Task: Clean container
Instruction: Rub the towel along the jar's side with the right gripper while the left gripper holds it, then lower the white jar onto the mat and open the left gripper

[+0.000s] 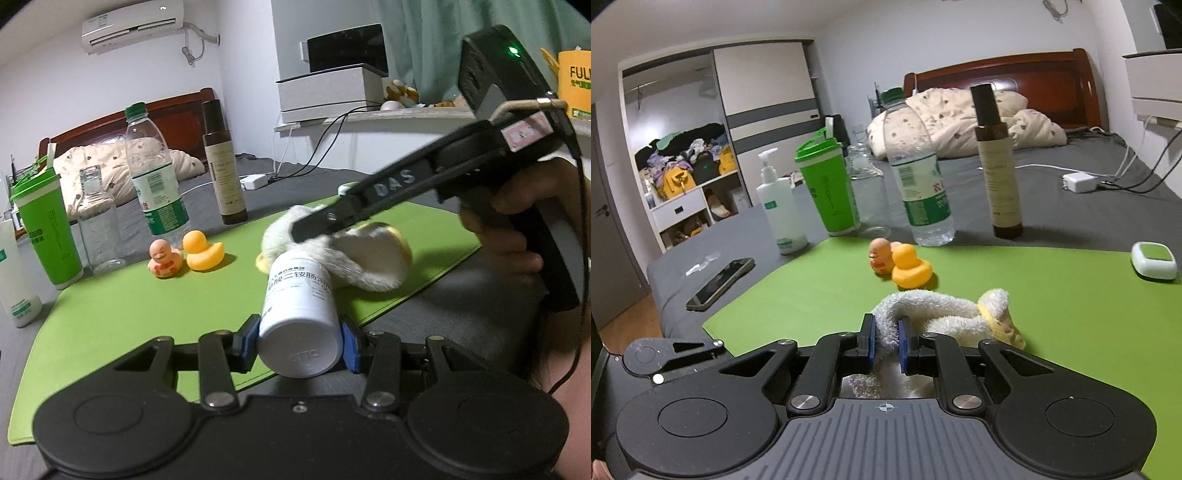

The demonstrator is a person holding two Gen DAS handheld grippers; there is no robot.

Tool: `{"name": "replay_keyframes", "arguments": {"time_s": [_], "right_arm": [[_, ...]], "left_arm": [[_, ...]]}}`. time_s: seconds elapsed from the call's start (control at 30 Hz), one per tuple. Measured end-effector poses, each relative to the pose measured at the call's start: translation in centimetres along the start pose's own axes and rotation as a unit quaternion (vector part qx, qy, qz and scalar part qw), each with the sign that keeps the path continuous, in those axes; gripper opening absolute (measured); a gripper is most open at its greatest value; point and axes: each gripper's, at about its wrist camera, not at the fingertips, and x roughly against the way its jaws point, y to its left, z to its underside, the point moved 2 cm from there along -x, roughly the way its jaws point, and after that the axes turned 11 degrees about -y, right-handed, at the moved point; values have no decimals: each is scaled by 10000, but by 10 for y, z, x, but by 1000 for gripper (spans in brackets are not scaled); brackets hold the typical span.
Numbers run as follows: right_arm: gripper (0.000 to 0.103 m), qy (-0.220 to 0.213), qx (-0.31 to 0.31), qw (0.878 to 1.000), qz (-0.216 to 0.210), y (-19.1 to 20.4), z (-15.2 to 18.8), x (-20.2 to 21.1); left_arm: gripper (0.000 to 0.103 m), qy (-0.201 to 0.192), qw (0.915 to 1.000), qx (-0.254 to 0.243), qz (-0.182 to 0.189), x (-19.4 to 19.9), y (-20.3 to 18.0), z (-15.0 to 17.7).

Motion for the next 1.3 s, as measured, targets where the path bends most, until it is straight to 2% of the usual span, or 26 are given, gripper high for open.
{"name": "replay_keyframes", "arguments": {"time_s": [0.23,0.67,0.93,1.03,1.1,1.23,1.3], "right_arm": [[12,293,-7,9996,-60,3,19,14],[12,252,-271,9980,-512,32,29,39],[13,-63,-134,9999,31,31,25,51],[13,-107,128,9997,193,36,25,54],[13,-122,326,9985,425,42,27,55],[13,-88,485,9964,688,51,36,55],[13,-80,527,9956,773,55,40,53]], "left_arm": [[43,37,9999,129,-89,-3,9,-1],[43,27,9997,182,-161,-8,11,-2],[43,-2,9994,164,-295,-6,13,1],[45,-27,9992,187,-352,-5,13,1],[52,-18,9990,215,-387,-5,12,2],[58,-51,9983,337,-469,-4,12,3],[66,-74,9976,397,-567,-3,12,3]]}}
